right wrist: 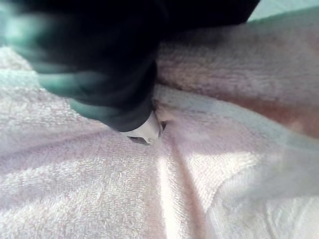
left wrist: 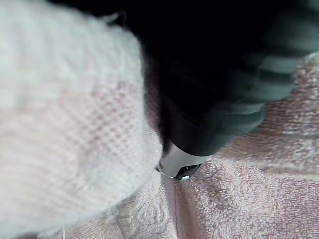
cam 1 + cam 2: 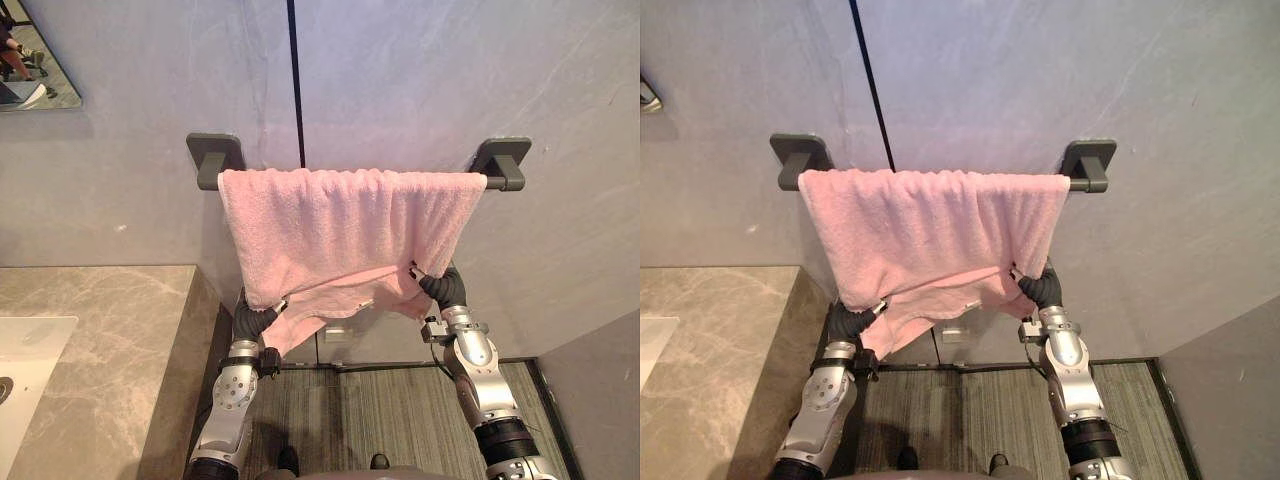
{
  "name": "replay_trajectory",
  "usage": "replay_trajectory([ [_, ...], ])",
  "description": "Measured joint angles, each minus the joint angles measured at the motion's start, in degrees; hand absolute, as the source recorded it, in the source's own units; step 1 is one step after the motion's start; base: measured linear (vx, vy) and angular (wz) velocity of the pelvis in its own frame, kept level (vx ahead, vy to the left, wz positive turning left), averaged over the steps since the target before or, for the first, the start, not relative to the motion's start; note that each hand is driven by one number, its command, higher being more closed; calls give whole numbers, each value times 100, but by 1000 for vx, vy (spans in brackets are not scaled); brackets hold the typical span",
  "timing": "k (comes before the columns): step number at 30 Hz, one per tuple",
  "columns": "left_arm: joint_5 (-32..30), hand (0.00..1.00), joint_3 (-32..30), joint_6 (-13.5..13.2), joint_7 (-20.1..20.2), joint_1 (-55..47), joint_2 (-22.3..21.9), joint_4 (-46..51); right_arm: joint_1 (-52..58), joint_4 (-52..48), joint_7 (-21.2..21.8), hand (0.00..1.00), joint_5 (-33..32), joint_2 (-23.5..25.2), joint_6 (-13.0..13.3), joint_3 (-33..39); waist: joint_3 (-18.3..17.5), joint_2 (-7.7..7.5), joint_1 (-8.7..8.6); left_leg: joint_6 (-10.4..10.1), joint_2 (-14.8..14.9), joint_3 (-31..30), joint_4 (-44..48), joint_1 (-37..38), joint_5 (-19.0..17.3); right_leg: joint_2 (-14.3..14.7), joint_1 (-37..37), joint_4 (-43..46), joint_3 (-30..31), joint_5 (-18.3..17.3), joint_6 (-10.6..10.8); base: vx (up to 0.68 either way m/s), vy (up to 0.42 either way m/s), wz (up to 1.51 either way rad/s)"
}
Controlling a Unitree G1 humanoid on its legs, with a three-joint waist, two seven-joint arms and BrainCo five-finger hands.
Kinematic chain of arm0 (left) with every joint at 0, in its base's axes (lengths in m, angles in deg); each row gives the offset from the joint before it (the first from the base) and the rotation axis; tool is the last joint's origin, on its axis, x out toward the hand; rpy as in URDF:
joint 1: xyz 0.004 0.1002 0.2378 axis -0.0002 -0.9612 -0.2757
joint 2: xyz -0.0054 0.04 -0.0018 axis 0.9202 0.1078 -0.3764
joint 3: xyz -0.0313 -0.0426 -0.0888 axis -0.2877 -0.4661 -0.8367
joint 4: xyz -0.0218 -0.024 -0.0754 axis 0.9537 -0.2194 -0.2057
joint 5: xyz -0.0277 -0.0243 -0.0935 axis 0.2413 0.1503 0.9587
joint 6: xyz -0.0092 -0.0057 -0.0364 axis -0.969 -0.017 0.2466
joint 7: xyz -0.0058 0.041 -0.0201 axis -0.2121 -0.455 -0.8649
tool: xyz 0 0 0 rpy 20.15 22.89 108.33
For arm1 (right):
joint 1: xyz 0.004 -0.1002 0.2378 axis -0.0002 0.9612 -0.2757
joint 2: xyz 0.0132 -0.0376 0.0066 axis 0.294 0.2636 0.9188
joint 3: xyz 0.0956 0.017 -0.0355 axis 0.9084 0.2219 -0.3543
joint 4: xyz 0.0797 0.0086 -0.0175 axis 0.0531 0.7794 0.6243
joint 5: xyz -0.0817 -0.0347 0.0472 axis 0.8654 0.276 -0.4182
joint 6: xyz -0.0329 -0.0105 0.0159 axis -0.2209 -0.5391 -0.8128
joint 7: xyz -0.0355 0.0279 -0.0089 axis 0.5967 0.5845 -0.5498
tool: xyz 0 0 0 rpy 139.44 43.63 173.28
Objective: Organize washtable
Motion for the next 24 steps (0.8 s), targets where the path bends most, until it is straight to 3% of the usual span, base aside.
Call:
replay_trajectory([
  [14,17,100,-55,0,1,10,0,-347,-50,426,-2,100,251,209,135,-9,-102,-1,-44,-5,-18,-80,-30,43,-1,-5,229,-401,-131,145,13,-10,-5,3],
  [15,4,100,-55,0,-1,10,-1,-347,-60,446,-15,0,287,238,143,-8,-101,-1,-53,-6,-16,-79,-30,45,-1,-3,237,-410,-131,148,10,0,0,0],
  [16,-16,0,-55,2,-5,8,0,-350,-81,497,-47,0,355,271,144,-4,-100,-2,-77,-7,-16,-80,-32,60,-2,-3,265,-429,-133,149,9,0,0,0],
  [24,-23,0,-66,54,-58,-20,3,-457,-72,698,-443,0,524,298,59,154,-92,-11,-110,-22,-11,-36,-54,76,-16,-1,306,-522,-105,190,8,-6,-3,-1],
])
